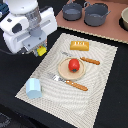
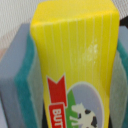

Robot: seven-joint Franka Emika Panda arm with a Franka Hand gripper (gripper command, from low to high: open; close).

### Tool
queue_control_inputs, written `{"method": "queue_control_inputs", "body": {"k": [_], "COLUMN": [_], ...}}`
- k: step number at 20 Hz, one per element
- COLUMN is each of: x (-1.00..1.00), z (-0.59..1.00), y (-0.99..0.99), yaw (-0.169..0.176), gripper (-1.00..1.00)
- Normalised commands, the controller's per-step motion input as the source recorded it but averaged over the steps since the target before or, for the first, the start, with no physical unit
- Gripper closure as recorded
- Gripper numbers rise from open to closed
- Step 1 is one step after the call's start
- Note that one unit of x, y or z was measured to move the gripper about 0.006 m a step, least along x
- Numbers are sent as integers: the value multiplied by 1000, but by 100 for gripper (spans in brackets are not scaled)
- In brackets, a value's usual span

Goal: Interact with the objects in diverse but meaningful ways.

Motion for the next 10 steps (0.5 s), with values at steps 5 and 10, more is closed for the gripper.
{"method": "queue_control_inputs", "body": {"k": [5, 10], "x": [843, 795], "z": [-134, -146], "y": [-54, 0], "yaw": [-3, 0], "gripper": [100, 100]}}
